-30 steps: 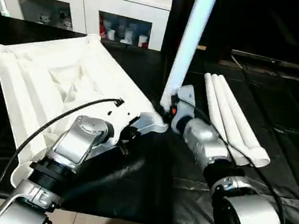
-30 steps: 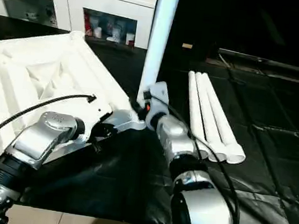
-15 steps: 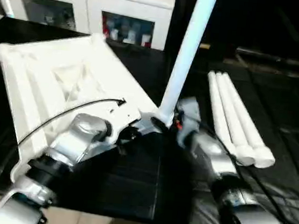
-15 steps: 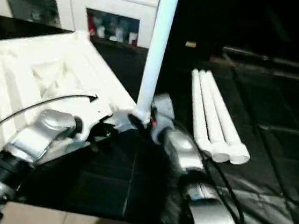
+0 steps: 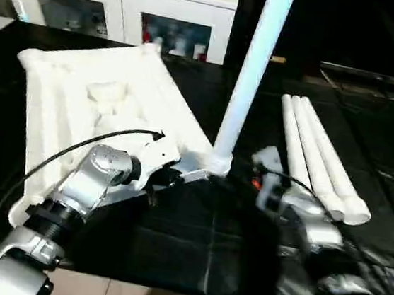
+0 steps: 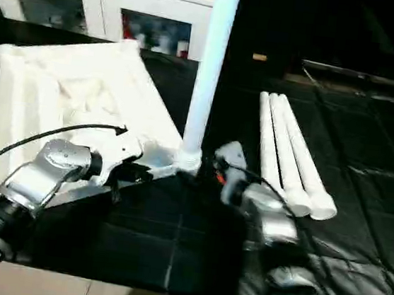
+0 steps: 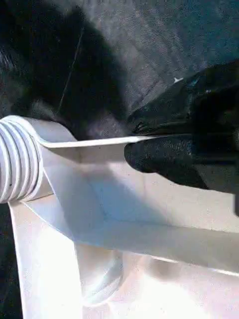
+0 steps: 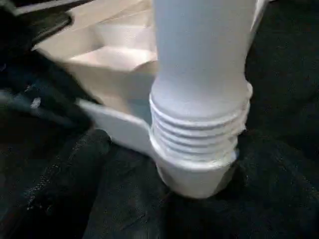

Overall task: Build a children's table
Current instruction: Rotate leg to tighten

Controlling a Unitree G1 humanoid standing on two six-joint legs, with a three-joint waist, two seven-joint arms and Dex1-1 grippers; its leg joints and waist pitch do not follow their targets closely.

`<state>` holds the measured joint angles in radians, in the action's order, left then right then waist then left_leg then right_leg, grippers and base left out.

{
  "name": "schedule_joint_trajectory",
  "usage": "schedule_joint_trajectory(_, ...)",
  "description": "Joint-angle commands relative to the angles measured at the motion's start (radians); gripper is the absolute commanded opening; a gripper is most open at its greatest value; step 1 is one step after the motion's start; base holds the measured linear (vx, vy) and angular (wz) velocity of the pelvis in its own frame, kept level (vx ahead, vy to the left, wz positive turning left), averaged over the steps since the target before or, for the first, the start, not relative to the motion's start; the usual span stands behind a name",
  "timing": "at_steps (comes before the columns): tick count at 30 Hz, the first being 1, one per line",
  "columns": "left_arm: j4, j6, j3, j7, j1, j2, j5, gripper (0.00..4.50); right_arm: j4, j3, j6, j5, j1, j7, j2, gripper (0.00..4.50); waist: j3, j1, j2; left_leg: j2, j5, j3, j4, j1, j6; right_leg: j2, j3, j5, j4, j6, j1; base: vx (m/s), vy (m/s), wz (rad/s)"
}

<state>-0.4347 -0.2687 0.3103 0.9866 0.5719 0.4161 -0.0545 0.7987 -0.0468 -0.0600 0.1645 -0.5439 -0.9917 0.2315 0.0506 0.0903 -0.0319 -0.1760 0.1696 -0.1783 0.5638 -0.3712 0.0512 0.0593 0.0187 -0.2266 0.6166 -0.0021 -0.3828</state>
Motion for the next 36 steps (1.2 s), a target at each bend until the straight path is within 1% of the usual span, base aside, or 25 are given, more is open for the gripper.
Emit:
schedule_joint_trajectory(1,-0.022,0.047,0.017,0.043,-0.001,0.003,0.011,0.00,-0.062,-0.010,0.012,0.000,0.001,-0.060,0.043,4.46,-0.055,0.003,0.003,-0.054,0.172,0.013,-0.058,0.015,-0.056,0.076,-0.033,-0.006,-0.067,-0.253,0.040,0.000,0.000,0.00)
schedule_joint_trajectory(3,-0.034,0.094,0.028,0.082,-0.001,0.020,0.007,0.00,-0.100,-0.018,0.026,0.005,0.000,-0.127,0.091,4.46,-0.056,0.007,0.002,-0.055,0.165,0.013,-0.056,0.015,-0.062,0.076,-0.032,-0.006,-0.067,-0.252,0.040,0.000,0.000,0.00)
schedule_joint_trajectory(4,-0.035,0.097,0.029,0.085,-0.001,0.022,0.007,0.00,-0.104,-0.019,0.029,0.006,-0.001,-0.133,0.095,4.46,-0.056,0.009,0.000,-0.055,0.160,0.012,-0.054,0.016,-0.064,0.076,-0.033,-0.001,-0.065,-0.251,0.040,0.000,0.000,0.00)
schedule_joint_trajectory(5,-0.045,0.136,0.041,0.118,0.000,0.037,0.002,0.00,-0.140,-0.025,0.057,0.019,0.001,-0.183,0.120,4.46,-0.056,0.012,0.001,-0.055,0.154,0.012,-0.053,0.016,-0.068,0.075,-0.032,0.005,-0.064,-0.251,0.040,0.000,0.000,0.00)
schedule_joint_trajectory(6,-0.047,0.149,0.047,0.136,-0.001,0.044,0.002,0.00,-0.152,-0.030,0.063,0.019,0.000,-0.197,0.129,4.46,-0.057,0.013,-0.001,-0.055,0.151,0.011,-0.053,0.015,-0.071,0.075,-0.032,0.007,-0.064,-0.251,0.041,0.000,0.000,0.00)
schedule_joint_trajectory(8,-0.042,0.166,0.056,0.170,-0.003,0.055,0.006,0.00,-0.162,-0.040,0.056,0.007,-0.004,-0.206,0.139,4.46,-0.059,0.018,0.000,-0.057,0.128,0.010,-0.050,0.016,-0.076,0.076,-0.030,0.041,-0.057,-0.259,0.039,0.000,0.000,0.00)
schedule_joint_trajectory(9,-0.040,0.171,0.058,0.179,-0.003,0.057,0.008,0.00,-0.164,-0.042,0.053,0.003,-0.005,-0.207,0.141,4.46,-0.060,0.019,0.000,-0.058,0.124,0.010,-0.049,0.016,-0.076,0.076,-0.030,0.047,-0.056,-0.263,0.038,0.000,0.000,0.00)
schedule_joint_trajectory(10,-0.032,0.190,0.072,0.227,-0.006,0.070,0.014,0.00,-0.177,-0.054,0.057,0.007,-0.009,-0.236,0.148,4.46,-0.060,0.021,-0.002,-0.057,0.120,0.009,-0.048,0.016,-0.078,0.077,-0.029,0.054,-0.055,-0.269,0.038,0.000,0.000,0.00)
schedule_joint_trajectory(11,-0.032,0.190,0.072,0.227,-0.006,0.070,0.014,0.00,-0.177,-0.054,0.057,0.007,-0.009,-0.236,0.148,4.46,-0.061,0.024,-0.002,-0.057,0.116,0.009,-0.047,0.016,-0.080,0.076,-0.028,0.056,-0.054,-0.269,0.039,0.000,0.000,0.00)
schedule_joint_trajectory(13,-0.035,0.205,0.083,0.248,-0.003,0.077,0.007,0.00,-0.186,-0.066,0.051,0.009,-0.010,-0.260,0.152,4.46,-0.061,0.030,0.001,-0.059,0.111,0.008,-0.046,0.018,-0.082,0.076,-0.028,0.068,-0.052,-0.274,0.036,0.000,0.000,0.00)
schedule_joint_trajectory(14,-0.043,0.220,0.089,0.262,0.001,0.080,0.000,0.00,-0.195,-0.078,0.056,0.010,-0.009,-0.283,0.154,4.46,-0.061,0.033,0.000,-0.059,0.112,0.008,-0.046,0.017,-0.081,0.076,-0.027,0.070,-0.050,-0.273,0.037,0.000,0.000,0.00)
schedule_joint_trajectory(18,-0.062,0.257,0.105,0.306,0.013,0.086,-0.006,0.00,-0.205,-0.109,0.065,-0.009,-0.011,-0.308,0.150,4.46,-0.061,0.038,0.001,-0.060,0.122,0.009,-0.047,0.019,-0.072,0.077,-0.027,0.054,-0.051,-0.268,0.036,0.000,0.000,0.00)
schedule_joint_trajectory(20,-0.064,0.269,0.112,0.325,0.018,0.087,-0.007,0.00,-0.185,-0.122,0.054,-0.017,-0.023,-0.313,0.138,4.46,-0.061,0.040,0.002,-0.060,0.127,0.009,-0.048,0.020,-0.063,0.078,-0.027,0.048,-0.051,-0.269,0.035,0.000,0.000,0.00)
schedule_joint_trajectory(22,-0.066,0.274,0.114,0.330,0.021,0.087,-0.008,0.00,-0.174,-0.127,0.050,-0.016,-0.029,-0.322,0.130,4.46,-0.062,0.043,0.000,-0.060,0.127,0.009,-0.047,0.020,-0.059,0.079,-0.028,0.048,-0.050,-0.269,0.036,0.000,0.000,0.00)
schedule_joint_trajectory(23,-0.068,0.276,0.114,0.331,0.023,0.086,-0.009,0.00,-0.172,-0.128,0.053,-0.014,-0.031,-0.325,0.128,4.30,-0.062,0.045,0.001,-0.060,0.126,0.008,-0.047,0.021,-0.058,0.079,-0.028,0.051,-0.049,-0.270,0.035,0.000,0.000,0.00)
schedule_joint_trajectory(25,-0.074,0.281,0.114,0.334,0.027,0.084,-0.011,0.00,-0.162,-0.129,0.058,-0.012,-0.037,-0.323,0.120,4.30,-0.063,0.047,0.000,-0.059,0.118,0.008,-0.046,0.020,-0.060,0.078,-0.028,0.067,-0.047,-0.272,0.035,0.000,0.000,0.00)
schedule_joint_trajectory(26,-0.079,0.282,0.114,0.333,0.030,0.082,-0.012,0.00,-0.157,-0.133,0.065,-0.012,-0.039,-0.327,0.116,4.08,-0.064,0.048,0.000,-0.058,0.112,0.009,-0.045,0.019,-0.060,0.077,-0.027,0.076,-0.045,-0.271,0.037,0.000,0.000,0.00)
schedule_joint_trajectory(29,-0.086,0.287,0.114,0.336,0.034,0.080,-0.013,0.00,-0.153,-0.136,0.074,-0.008,-0.039,-0.331,0.114,3.89,-0.064,0.048,0.000,-0.058,0.107,0.009,-0.044,0.019,-0.060,0.077,-0.027,0.087,-0.044,-0.271,0.037,0.000,0.000,0.00)
schedule_joint_trajectory(31,-0.090,0.289,0.113,0.339,0.035,0.079,-0.015,0.00,-0.146,-0.137,0.080,-0.006,-0.040,-0.334,0.115,3.67,-0.064,0.049,0.000,-0.058,0.109,0.009,-0.043,0.018,-0.060,0.078,-0.027,0.084,-0.044,-0.271,0.038,0.000,0.000,0.00)
schedule_joint_trajectory(32,-0.092,0.289,0.113,0.340,0.036,0.078,-0.015,0.00,-0.142,-0.136,0.086,-0.005,-0.041,-0.340,0.117,3.57,-0.064,0.049,0.002,-0.058,0.117,0.009,-0.044,0.018,-0.057,0.078,-0.027,0.074,-0.045,-0.271,0.038,0.000,0.000,0.00)
schedule_joint_trajectory(35,-0.094,0.288,0.112,0.340,0.036,0.076,-0.012,0.00,-0.137,-0.134,0.091,-0.004,-0.040,-0.351,0.118,3.34,-0.063,0.049,0.000,-0.059,0.132,0.010,-0.045,0.018,-0.048,0.080,-0.028,0.046,-0.047,-0.268,0.038,0.000,0.000,0.00)
schedule_joint_trajectory(36,-0.095,0.287,0.112,0.341,0.036,0.074,-0.010,0.00,-0.137,-0.135,0.093,-0.004,-0.037,-0.354,0.118,3.13,-0.063,0.049,0.003,-0.059,0.132,0.010,-0.045,0.019,-0.046,0.080,-0.028,0.044,-0.047,-0.268,0.038,0.000,0.000,0.00)
